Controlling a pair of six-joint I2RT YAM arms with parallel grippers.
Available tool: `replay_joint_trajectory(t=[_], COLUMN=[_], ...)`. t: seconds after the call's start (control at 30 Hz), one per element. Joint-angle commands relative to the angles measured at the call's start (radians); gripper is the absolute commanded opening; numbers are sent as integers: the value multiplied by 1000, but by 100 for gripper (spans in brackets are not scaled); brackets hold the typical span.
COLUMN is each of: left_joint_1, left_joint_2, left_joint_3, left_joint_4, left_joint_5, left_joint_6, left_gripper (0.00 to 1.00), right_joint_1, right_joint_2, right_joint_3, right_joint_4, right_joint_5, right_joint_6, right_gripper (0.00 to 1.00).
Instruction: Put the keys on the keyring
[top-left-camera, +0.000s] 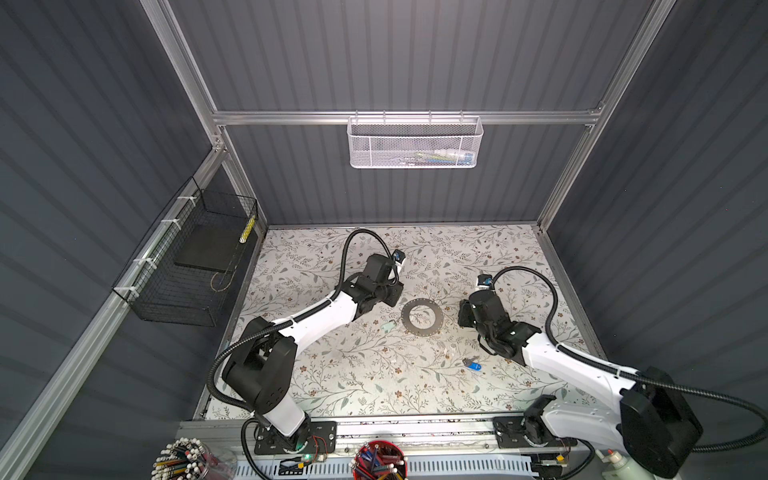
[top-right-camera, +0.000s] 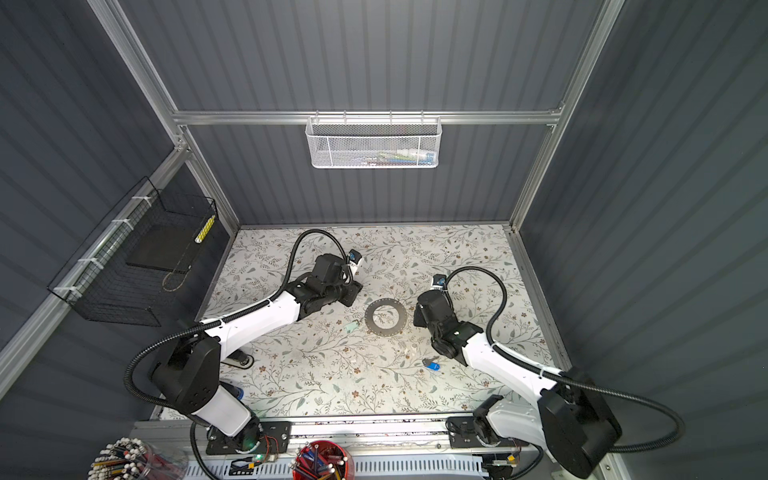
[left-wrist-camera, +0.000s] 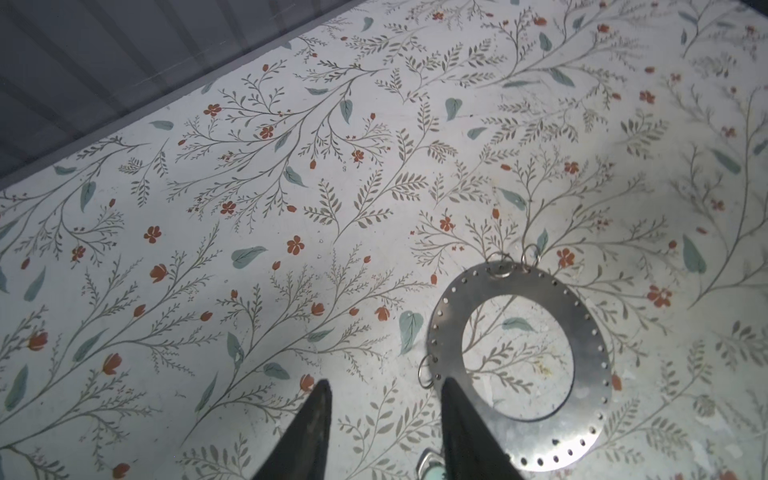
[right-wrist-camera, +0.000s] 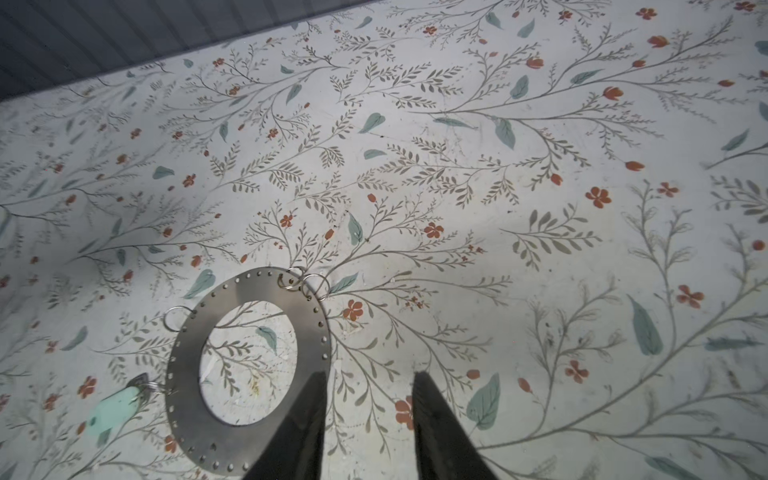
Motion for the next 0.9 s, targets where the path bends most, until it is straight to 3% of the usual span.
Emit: replay_joint_trajectory(t=[0.0, 0.07, 0.17, 0.27, 0.33, 0.37, 0.4, 0.43, 0.5, 0.67, 0.87], left_joint_1=[2, 2, 2, 2, 2, 2, 2, 2, 1, 1, -29], left_joint_2=[33, 47, 77, 123, 164, 188, 214, 239, 298, 383, 455], left_joint_3=[22, 9, -8, 3, 33, 50, 69, 92, 162, 248, 352], left_joint_4=[70, 116, 172, 188, 180, 181, 179, 168, 102, 23, -66], left_joint_5=[21, 32, 17, 49, 93, 135, 171, 207, 292, 399, 459], left_joint_6=[-135, -170, -224, -233, -221, -208, -196, -185, -132, -59, -12], left_gripper=[45, 46, 58, 70, 71, 72, 72, 70, 65, 53, 49], right_joint_1=[29, 38, 40, 39, 39, 40, 39, 39, 38, 13, -70], right_joint_2=[41, 54, 58, 47, 32, 29, 31, 42, 74, 128, 94], right_joint_3=[63, 80, 105, 85, 51, 34, 31, 47, 81, 125, 51], right_joint_4=[-1, -12, -82, -67, 4, 53, 69, 39, 19, -15, 44], right_joint_5=[135, 134, 168, 175, 142, 109, 96, 99, 88, 65, -24], right_joint_6=[5, 16, 112, 131, 98, 65, 49, 57, 42, 52, 104], right_gripper=[38, 37, 30, 28, 33, 44, 60, 70, 79, 80, 75])
